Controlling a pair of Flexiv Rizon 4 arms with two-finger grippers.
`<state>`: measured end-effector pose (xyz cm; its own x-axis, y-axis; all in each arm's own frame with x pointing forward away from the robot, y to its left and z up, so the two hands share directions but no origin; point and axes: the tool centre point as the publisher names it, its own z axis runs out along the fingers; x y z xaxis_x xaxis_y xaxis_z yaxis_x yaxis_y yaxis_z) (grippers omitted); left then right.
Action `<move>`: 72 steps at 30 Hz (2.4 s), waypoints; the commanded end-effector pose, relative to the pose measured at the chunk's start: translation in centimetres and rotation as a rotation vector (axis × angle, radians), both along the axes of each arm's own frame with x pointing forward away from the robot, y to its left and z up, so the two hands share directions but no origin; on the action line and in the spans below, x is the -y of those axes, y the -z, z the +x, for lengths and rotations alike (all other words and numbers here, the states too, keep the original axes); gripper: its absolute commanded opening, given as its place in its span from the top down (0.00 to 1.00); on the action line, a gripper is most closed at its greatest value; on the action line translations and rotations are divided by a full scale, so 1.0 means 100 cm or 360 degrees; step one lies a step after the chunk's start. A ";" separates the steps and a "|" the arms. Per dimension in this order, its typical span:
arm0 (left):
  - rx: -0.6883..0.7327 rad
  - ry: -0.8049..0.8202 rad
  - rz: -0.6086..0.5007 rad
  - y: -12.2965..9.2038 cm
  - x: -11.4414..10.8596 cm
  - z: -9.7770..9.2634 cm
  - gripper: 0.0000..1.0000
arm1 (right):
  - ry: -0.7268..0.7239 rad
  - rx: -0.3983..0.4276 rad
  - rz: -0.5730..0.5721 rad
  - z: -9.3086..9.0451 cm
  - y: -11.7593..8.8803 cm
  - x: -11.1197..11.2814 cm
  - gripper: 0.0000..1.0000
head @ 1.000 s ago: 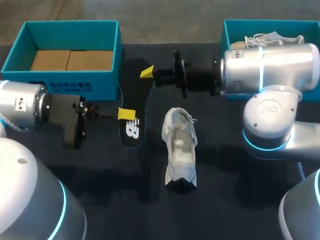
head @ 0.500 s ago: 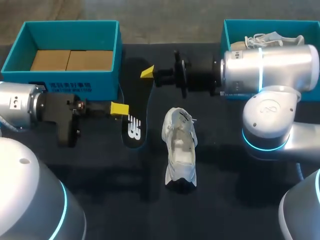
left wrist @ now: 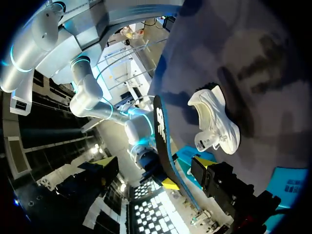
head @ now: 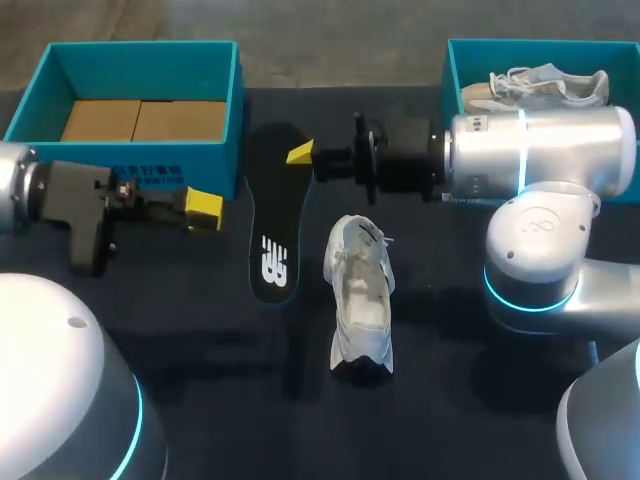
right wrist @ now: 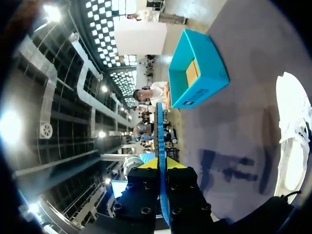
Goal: Take the shoe out of the shoebox, open the shoe tongue, remove and reinsert the insole, then place the shoe into the shoebox
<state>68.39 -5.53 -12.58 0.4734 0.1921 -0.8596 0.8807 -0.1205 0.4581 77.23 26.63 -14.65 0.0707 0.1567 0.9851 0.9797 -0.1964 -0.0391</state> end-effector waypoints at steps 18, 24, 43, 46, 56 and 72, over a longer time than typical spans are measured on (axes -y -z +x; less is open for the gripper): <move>-0.0356 -0.0001 0.0706 -0.027 -0.039 0.066 0.00 | 0.0006 0.0070 -0.0010 0.009 0.033 0.001 1.00; -0.0262 0.0123 0.0894 -0.038 -0.027 0.076 0.00 | 0.0039 0.0045 -0.0006 0.007 0.036 0.004 1.00; -0.0303 -0.0071 0.1274 -0.048 0.004 0.080 0.00 | 0.0094 0.0085 -0.0070 0.008 0.041 0.008 1.00; -0.0282 -0.0179 0.1397 -0.054 0.014 0.085 0.00 | 0.0099 0.0091 -0.0085 0.010 0.046 0.008 1.00; -0.0254 -0.0249 0.1465 -0.058 0.035 0.101 0.00 | 0.0058 0.0035 -0.0111 0.010 0.055 0.010 1.00; -0.0437 -0.0399 0.1581 -0.051 0.072 0.111 0.00 | 0.0058 0.0035 -0.0111 0.010 0.055 0.010 1.00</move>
